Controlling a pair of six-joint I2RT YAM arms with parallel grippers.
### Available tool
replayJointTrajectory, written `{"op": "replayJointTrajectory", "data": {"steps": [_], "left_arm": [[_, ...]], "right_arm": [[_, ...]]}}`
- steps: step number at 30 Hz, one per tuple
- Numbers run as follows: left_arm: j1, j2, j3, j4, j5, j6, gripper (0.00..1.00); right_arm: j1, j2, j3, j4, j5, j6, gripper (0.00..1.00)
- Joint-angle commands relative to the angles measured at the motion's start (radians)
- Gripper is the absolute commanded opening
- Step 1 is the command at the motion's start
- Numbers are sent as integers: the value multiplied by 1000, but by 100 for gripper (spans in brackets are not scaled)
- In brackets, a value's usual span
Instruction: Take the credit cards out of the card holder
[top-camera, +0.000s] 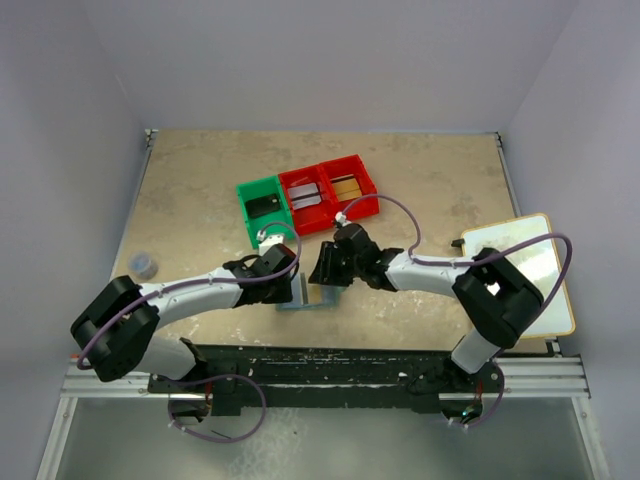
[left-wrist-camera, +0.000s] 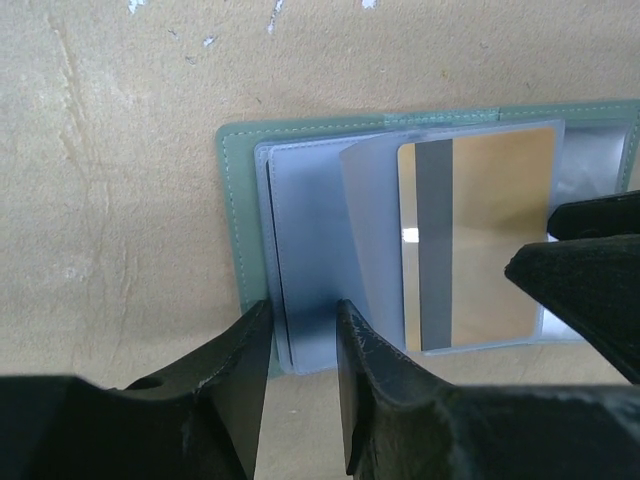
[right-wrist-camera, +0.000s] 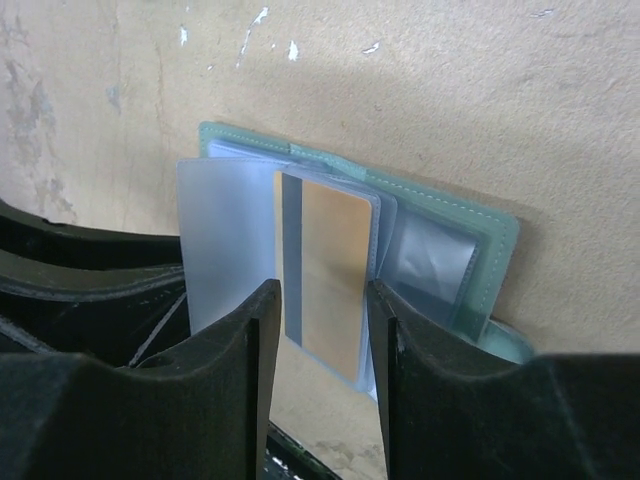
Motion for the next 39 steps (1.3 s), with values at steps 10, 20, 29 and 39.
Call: {"op": "replayJointTrajectory", "data": {"steps": [10,20,29,39], "left_arm": [[9,-183,73,-90,-227,27,47],[146,88,252,119,91,280,51],[147,193,175,233,143,320,51],[157,187,21,369,124,211,50]], "right_arm": [[9,-205,-6,-234,256,49,51],[50,-310,-274,133,-19,162,50],[110,-237,-398,334,-3,267,51],[39,-63,-386,500,-15,301,54]]}}
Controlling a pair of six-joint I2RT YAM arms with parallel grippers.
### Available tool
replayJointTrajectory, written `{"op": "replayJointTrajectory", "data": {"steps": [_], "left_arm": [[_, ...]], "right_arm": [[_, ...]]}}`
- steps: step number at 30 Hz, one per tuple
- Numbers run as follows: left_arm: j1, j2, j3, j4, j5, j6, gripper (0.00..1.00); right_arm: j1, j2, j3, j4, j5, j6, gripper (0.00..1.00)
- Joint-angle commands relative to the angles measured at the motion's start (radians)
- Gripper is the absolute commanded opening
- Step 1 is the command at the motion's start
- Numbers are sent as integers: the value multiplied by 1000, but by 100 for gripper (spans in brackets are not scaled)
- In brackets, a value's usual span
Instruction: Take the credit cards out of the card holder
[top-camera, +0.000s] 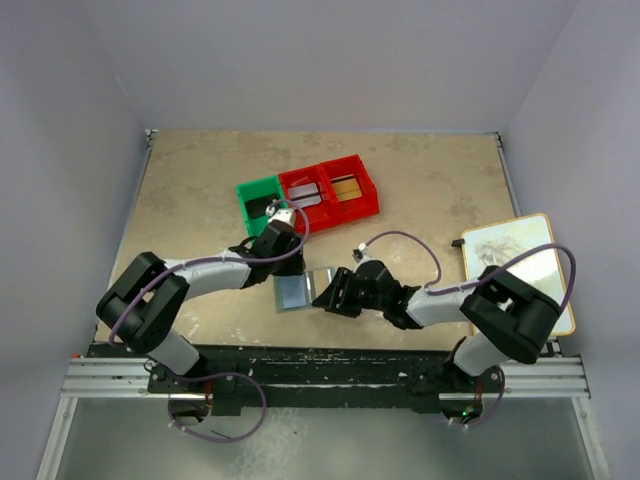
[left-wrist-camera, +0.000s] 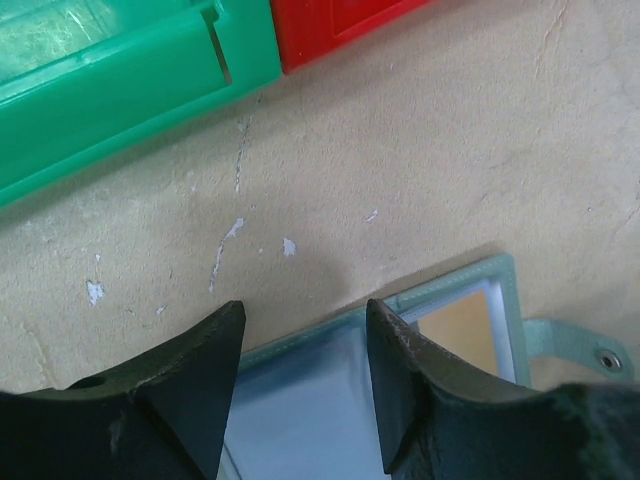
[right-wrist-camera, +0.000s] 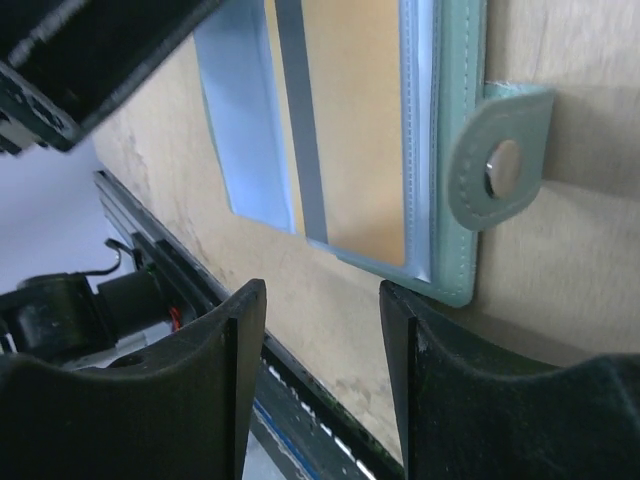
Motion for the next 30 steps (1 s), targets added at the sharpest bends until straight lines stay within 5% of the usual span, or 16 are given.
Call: {"op": "replayJointTrajectory", "data": {"steps": [1,4,13,25,30], "left_arm": [[6,-7,-71,56,49,-33,49],[1,-60,-150,93,102,-70,48],[-191,-158,-302,262,135,-274,44],[-484,-168,-363,347,-91,-465,43],[-509,-229,-340,234,-199,-475,43]], "right_arm": [[-58,91,27,93,-14,5,53],[-93,92,33,118,-9,-1,53],[-140,136,242,-146,17,-224,54],[-147,194,436,-399,109,-465,55],[-151,161,534,-562,271,-556,75]]}}
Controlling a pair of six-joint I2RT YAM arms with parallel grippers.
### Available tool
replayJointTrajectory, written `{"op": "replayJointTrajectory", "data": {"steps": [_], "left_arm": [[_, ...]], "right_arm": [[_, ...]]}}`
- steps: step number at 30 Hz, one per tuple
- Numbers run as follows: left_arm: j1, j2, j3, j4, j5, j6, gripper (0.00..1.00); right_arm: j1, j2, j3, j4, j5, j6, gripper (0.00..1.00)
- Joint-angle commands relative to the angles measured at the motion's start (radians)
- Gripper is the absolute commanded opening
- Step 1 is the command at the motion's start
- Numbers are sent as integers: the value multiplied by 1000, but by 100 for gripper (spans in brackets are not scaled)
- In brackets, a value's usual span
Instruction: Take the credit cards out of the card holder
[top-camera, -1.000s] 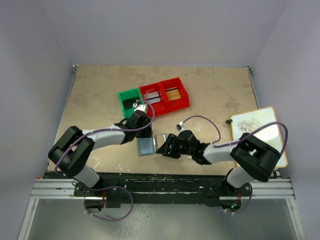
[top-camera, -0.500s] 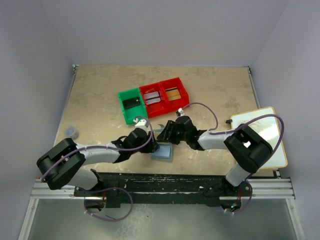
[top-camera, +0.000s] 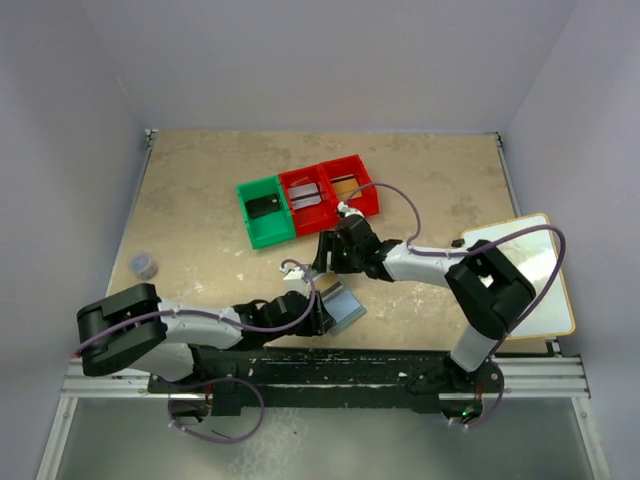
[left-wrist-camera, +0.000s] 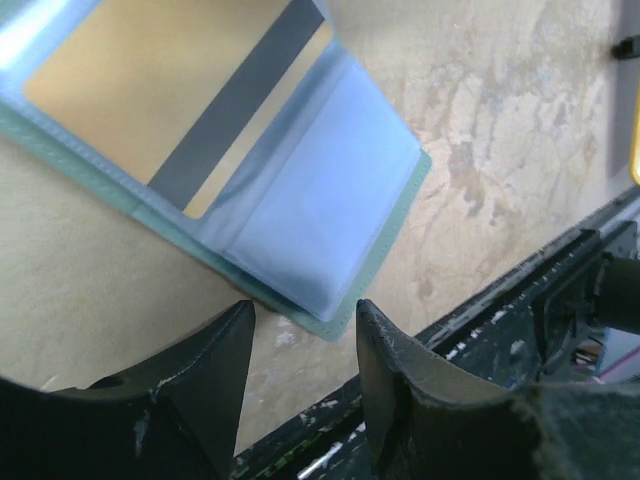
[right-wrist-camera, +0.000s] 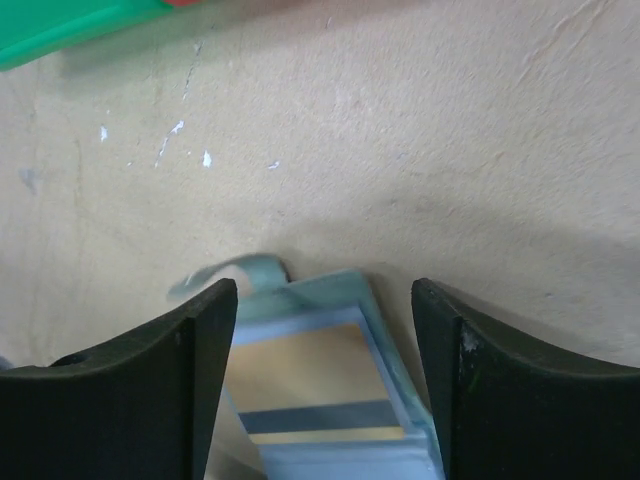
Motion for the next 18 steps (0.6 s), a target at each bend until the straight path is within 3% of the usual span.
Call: {"op": "replayJointTrajectory", "data": {"steps": [1,4,6,8,14,18], "left_arm": [[-15,-83,16,-187,-161,-19,44],[-7,-205,68,-356,-266,23,47],[57,-237,124,-461,-270,81,48],[144,-237,172,-506,-230,146,48],[259,-107,309,-451,-136,323,49],[293,59,431,-449,-92,406,49]], "right_arm": [[-6,-67,94,-191,201,-124,78],[-6,-186,55,-281,365,10,98],[-6,-283,-23,-282,399,118,100],[-6,-373,-119,-216,334,186,100],[-4,-582,-450,232,62,351,70],[0,-621,-601,504,-51,436,64]]}}
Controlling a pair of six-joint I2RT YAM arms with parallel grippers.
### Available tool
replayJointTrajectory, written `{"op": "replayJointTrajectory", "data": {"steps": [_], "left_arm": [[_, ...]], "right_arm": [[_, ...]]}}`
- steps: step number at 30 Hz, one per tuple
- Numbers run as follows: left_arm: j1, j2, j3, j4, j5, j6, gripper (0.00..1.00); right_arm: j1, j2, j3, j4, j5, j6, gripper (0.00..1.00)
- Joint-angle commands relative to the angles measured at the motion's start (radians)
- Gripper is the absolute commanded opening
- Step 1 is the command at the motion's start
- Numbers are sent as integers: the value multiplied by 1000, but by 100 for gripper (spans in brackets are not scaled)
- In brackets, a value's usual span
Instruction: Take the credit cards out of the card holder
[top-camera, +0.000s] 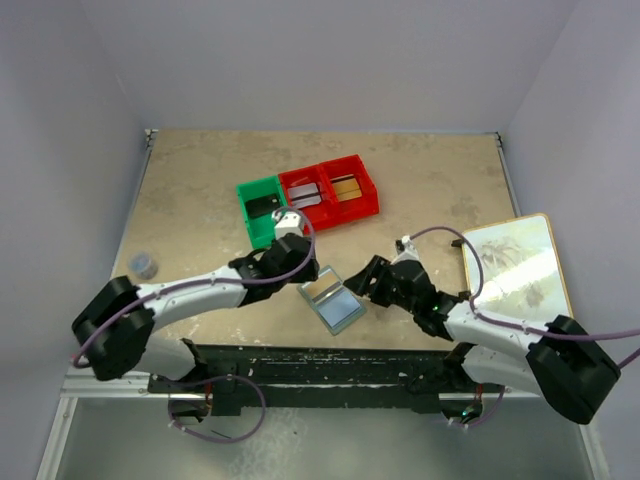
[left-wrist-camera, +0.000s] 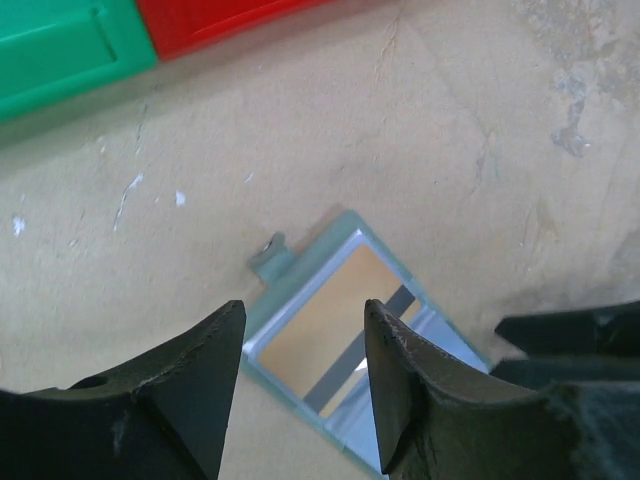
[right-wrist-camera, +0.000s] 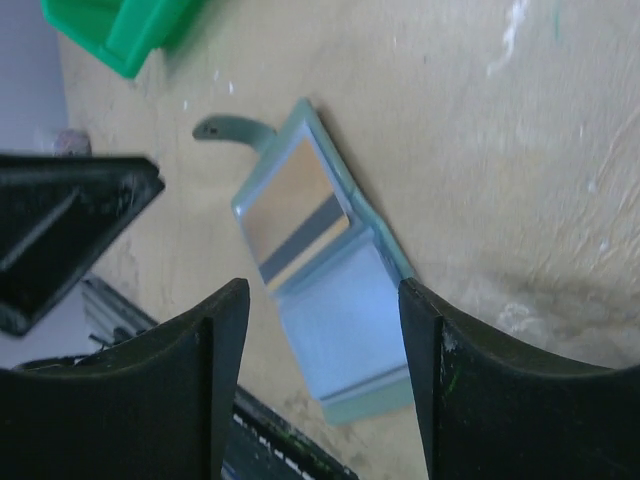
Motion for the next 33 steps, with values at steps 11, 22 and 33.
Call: {"op": "replayJointTrajectory", "data": {"steps": [11,22,33], "left_arm": [[25,295,176,-126,128,146,36],[-2,212,-46,8,184,29,28],[-179,211,-116,47,82,-171,16]], "right_arm": [[46,246,-37,445,-197,172,49],[26,371,-25,471,-217,172,39],[19,404,-65,613,-266,166,36]]}}
